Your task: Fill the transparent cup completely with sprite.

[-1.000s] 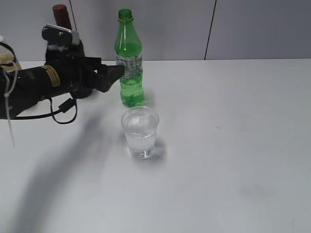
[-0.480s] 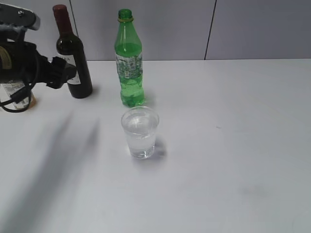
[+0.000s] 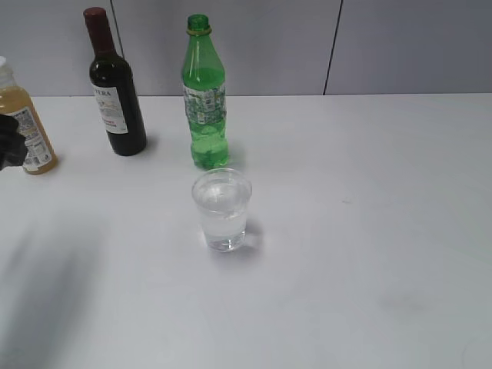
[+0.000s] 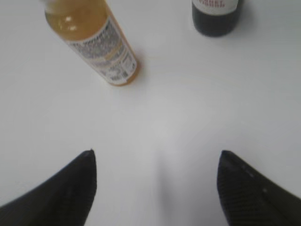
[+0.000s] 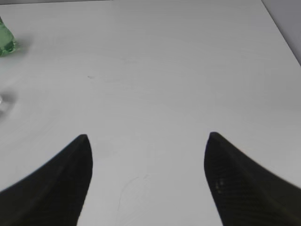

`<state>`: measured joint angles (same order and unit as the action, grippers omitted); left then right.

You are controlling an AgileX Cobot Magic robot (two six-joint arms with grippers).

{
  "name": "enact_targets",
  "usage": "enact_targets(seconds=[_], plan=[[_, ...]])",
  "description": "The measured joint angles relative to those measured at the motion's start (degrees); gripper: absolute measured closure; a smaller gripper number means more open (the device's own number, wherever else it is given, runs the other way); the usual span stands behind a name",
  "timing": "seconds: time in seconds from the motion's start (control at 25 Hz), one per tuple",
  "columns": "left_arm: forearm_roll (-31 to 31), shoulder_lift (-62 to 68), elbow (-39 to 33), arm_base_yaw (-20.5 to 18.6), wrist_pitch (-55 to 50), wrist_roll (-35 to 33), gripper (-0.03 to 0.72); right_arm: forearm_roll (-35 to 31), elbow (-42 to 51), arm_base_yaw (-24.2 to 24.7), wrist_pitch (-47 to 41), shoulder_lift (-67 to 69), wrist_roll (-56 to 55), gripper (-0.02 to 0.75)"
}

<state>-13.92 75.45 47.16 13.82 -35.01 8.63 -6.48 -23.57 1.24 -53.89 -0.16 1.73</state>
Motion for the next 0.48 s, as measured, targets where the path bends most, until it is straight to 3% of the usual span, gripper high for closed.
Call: enact_targets(seconds=[0.24, 0.48], plan=[[15.8, -2.3, 0.0, -3.3, -8.5, -13.4, 0.091, 0.0, 0.0, 0.0, 0.0, 0.0, 0.0, 0.174], [19.9, -5.8, 0.0, -10.6, -16.3, -17.0, 0.098, 0.0, 0.0, 0.0, 0.0, 0.0, 0.0, 0.174]])
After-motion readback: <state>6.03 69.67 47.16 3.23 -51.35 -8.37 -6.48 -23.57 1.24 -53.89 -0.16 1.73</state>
